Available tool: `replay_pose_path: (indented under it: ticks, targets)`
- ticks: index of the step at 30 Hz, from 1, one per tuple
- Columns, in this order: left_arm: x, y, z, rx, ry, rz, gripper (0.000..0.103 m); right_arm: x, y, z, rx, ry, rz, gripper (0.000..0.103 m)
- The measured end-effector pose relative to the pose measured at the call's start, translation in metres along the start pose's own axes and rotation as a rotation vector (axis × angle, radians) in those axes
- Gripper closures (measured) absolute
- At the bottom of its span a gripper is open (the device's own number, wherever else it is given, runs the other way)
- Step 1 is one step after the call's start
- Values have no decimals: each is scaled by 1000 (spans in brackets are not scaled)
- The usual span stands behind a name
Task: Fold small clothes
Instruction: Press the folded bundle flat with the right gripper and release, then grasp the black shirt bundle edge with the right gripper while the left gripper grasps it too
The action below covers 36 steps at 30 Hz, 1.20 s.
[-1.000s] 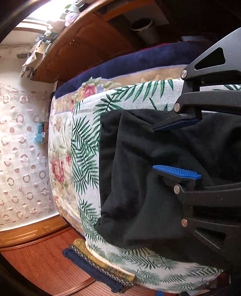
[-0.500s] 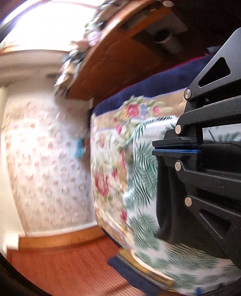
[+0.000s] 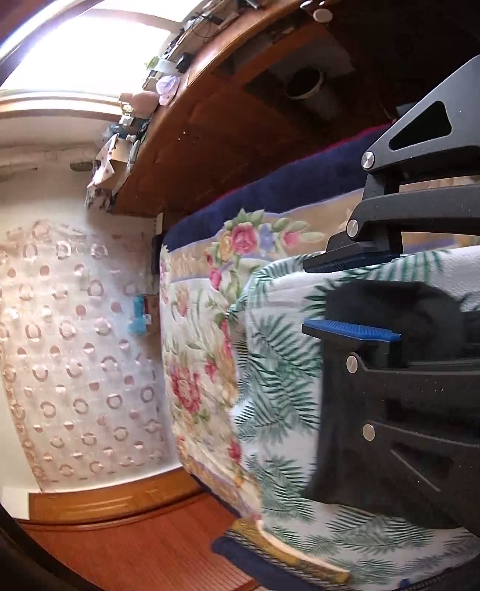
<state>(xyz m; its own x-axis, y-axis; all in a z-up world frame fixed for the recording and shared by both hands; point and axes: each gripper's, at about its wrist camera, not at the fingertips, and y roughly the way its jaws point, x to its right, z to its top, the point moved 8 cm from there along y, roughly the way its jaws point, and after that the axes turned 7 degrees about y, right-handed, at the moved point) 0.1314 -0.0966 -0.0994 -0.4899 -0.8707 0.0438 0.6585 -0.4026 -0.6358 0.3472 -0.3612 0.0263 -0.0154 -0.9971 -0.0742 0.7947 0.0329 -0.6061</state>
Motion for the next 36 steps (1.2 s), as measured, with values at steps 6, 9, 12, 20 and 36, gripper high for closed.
replay_pose_path:
  ticks: [6,9,12,20,36]
  targets:
    - [11,8,2,-7,1,-1,31,-10,-55,-70,-62,-75,53,68]
    - [17,12,2,-15,6,-9,31,-23,-75,-97,-74,-105,99,57]
    - [23,14,3,-18,15,-8,31,-37,-97,-122,-75,-128,133,52]
    - [39,21,-1,-36,26,-34,31,-43,-101,-154,-117,-192,133,52]
    - [69,29,-5,-52,54,-91,31,15,-176,-164,-3,-37,174,96]
